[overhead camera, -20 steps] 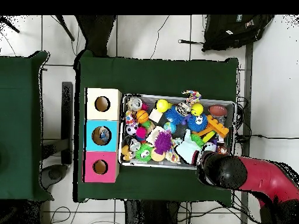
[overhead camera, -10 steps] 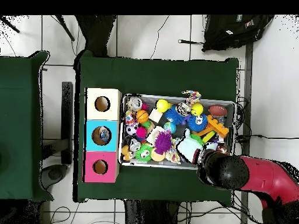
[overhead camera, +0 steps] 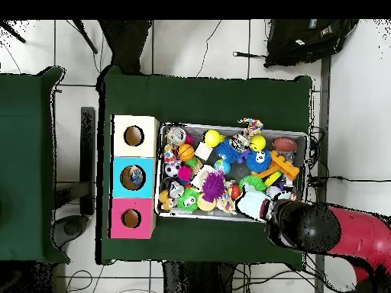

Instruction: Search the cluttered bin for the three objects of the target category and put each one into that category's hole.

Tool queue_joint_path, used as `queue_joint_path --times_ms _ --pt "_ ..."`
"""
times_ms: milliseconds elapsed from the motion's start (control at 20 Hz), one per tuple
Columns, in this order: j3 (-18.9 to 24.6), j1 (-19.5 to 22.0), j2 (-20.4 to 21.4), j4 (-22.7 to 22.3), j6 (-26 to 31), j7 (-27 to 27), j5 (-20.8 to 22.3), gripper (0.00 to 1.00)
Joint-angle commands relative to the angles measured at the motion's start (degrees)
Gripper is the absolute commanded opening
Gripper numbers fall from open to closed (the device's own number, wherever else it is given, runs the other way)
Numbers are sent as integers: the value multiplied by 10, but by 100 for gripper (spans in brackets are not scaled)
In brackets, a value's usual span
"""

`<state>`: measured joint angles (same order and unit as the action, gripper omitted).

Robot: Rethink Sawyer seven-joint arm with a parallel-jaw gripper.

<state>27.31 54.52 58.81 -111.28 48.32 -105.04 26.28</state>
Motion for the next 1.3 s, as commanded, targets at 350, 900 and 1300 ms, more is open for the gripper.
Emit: queue_joint_path --times_ms 350,900,1300 --pt "64 31 23 31 98 167 -10 0" --pt "81 35 -39 53 52 149 28 0" --pt "89 43 -80 69 31 152 51 0"
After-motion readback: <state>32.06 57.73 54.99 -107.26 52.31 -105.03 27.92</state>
